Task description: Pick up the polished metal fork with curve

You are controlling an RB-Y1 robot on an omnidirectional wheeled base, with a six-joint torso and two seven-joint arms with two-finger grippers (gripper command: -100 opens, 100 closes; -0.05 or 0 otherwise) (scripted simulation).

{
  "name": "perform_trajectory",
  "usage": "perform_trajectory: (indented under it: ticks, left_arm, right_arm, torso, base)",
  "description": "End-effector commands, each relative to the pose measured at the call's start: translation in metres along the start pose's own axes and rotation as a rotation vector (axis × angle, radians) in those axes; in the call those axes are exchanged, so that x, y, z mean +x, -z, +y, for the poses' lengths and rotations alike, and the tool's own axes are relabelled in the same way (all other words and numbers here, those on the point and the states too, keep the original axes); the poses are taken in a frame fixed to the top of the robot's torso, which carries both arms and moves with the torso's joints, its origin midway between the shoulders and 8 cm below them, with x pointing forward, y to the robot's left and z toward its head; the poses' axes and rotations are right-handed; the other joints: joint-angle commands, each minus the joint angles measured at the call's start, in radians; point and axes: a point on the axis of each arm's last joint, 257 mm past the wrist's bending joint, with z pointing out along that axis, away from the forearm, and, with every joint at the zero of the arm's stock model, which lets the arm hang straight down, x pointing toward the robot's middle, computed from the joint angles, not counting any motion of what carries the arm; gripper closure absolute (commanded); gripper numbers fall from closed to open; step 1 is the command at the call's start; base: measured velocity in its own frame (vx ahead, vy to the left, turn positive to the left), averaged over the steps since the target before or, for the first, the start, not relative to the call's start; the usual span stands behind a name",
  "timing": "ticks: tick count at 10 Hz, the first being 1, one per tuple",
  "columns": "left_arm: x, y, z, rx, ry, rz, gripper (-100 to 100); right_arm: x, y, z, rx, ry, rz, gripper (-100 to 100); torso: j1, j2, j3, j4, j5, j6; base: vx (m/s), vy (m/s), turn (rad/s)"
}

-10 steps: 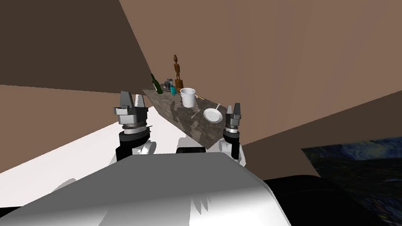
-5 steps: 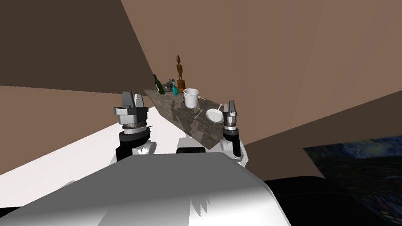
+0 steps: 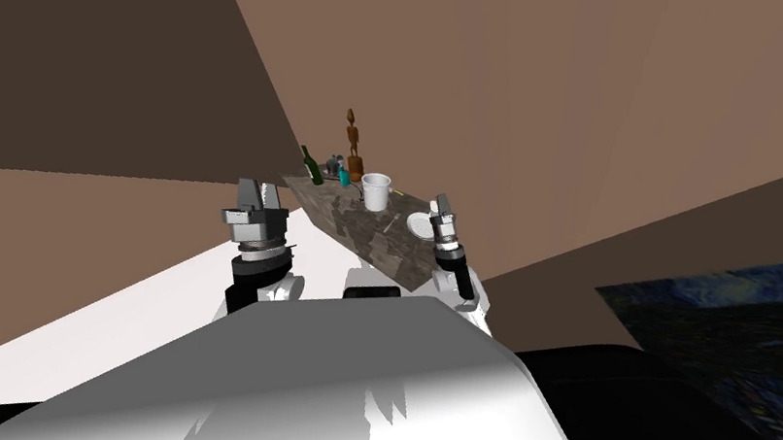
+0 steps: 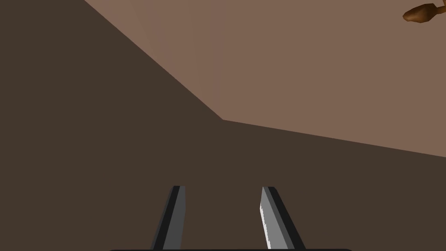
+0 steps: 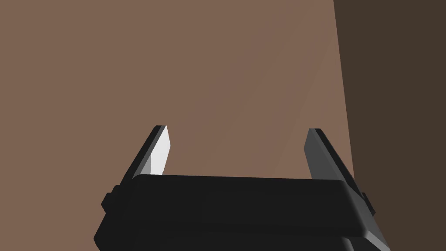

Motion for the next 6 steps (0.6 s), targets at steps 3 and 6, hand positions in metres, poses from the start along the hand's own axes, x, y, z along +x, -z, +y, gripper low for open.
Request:
perform_trajectory:
  ticks: [3,6]
  left_arm:
    - [0.000,0.000,0.000,0.000,0.000,0.000,0]
    - [0.000,0.000,0.000,0.000,0.000,0.000,0]
  right_arm:
    - [0.013,-0.004,-0.007,0.021,0.013,0.080,-100]
    - [0.027,-0.008,-0.020,0.061,0.021,0.167,-100]
  torso:
    - [0.000,-0.001,-0.001,0.000,0.000,0.000]
    - [0.000,0.000,0.000,0.000,0.000,0.000]
  base:
    - [0.031,0.068,-0.011]
    - [0.023,0.069,-0.007]
